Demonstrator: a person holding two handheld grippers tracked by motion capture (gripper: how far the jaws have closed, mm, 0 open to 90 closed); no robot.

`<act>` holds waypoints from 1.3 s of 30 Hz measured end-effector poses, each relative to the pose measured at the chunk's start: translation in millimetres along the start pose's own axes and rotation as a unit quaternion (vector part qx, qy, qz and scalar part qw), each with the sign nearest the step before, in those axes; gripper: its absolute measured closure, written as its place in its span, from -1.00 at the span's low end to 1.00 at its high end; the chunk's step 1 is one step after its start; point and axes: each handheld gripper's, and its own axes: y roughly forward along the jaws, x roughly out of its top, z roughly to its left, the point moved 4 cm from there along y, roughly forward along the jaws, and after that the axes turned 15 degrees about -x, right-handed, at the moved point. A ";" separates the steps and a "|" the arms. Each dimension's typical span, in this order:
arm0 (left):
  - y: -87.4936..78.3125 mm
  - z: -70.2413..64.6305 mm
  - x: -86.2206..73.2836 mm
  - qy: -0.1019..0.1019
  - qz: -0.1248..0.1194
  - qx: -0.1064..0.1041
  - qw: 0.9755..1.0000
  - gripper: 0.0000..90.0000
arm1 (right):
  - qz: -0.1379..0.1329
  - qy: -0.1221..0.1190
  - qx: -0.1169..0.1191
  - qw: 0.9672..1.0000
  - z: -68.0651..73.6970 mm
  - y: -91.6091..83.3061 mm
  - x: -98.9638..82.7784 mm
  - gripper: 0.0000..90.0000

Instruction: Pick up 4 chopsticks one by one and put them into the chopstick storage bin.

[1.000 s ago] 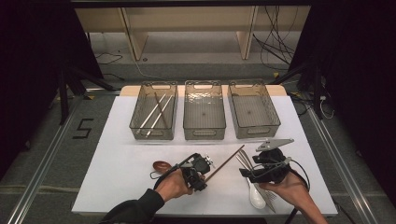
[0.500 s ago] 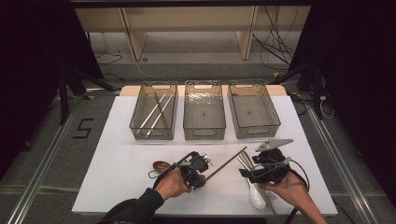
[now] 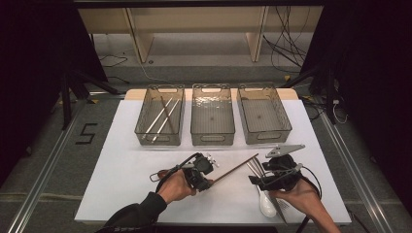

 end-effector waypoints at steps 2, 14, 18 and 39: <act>-1.9 0.1 -0.2 0.001 0.002 -0.003 1.000 0.86 | 0.001 0.002 0.000 1.000 0.0 0.2 -0.1 -0.29; -14.2 2.4 -0.4 0.009 -0.005 -0.007 1.000 0.86 | 0.001 -0.002 0.002 1.000 1.0 1.6 -0.3 -0.28; -17.5 3.4 -2.0 0.010 -0.001 -0.010 1.000 0.86 | -0.007 -0.015 0.008 1.000 4.8 5.0 0.6 -0.29; -27.0 1.0 -5.1 0.020 0.003 -0.006 1.000 0.86 | -0.012 -0.234 0.039 0.971 41.3 76.9 36.9 -0.20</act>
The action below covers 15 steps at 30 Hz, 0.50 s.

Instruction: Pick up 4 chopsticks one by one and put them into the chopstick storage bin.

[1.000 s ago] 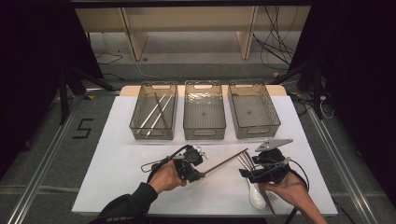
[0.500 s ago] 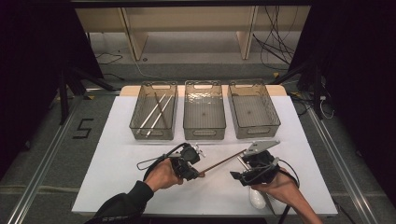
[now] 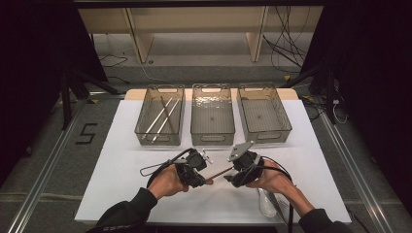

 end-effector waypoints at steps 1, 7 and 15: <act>-0.2 0.1 -0.1 0.000 0.000 0.000 1.000 0.86 | 0.000 -0.002 0.002 1.000 -0.2 2.9 0.4 -0.18; -1.4 -0.7 0.2 0.001 -0.003 -0.001 1.000 0.86 | 0.015 -0.040 -0.007 0.999 2.4 11.9 -0.5 -0.12; -2.0 -0.9 0.7 0.003 -0.002 -0.001 1.000 0.86 | 0.017 -0.072 -0.015 0.997 5.7 20.8 1.2 -0.01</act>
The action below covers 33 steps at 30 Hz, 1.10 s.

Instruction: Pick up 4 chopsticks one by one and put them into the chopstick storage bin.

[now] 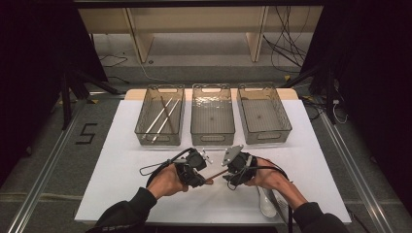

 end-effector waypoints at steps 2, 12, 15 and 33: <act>-0.1 -0.3 0.0 -0.001 -0.001 0.000 1.000 0.86 | -0.002 -0.009 -0.003 1.000 0.2 2.0 0.1 0.04; -1.3 -1.2 0.9 0.003 -0.002 -0.003 1.000 0.85 | -0.010 -0.047 -0.020 0.999 1.8 5.5 -0.9 0.37; -1.8 -1.2 1.2 0.004 -0.003 -0.003 1.000 0.85 | -0.017 -0.059 -0.024 0.998 2.1 3.9 -1.1 0.49; -13.3 11.6 0.8 -0.003 -0.016 0.007 1.000 0.80 | -0.067 -0.255 -0.087 0.961 13.4 0.7 2.7 0.86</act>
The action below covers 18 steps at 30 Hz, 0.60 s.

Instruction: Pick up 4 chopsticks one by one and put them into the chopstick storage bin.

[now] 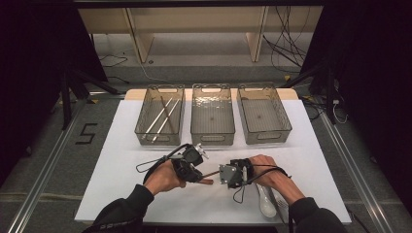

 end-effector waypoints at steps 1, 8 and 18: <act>-1.0 0.5 0.5 -0.003 -0.006 0.002 1.000 0.78 | -0.001 -0.011 -0.006 1.000 -0.1 -0.1 1.0 0.88; -11.9 1.2 5.3 -0.003 -0.036 0.012 0.999 0.39 | -0.010 -0.015 -0.017 1.000 -5.4 -3.0 2.2 0.91; -41.1 -2.1 10.1 -0.004 -0.099 0.029 0.995 -0.14 | -0.013 0.001 -0.029 0.999 -18.3 -11.1 2.7 0.91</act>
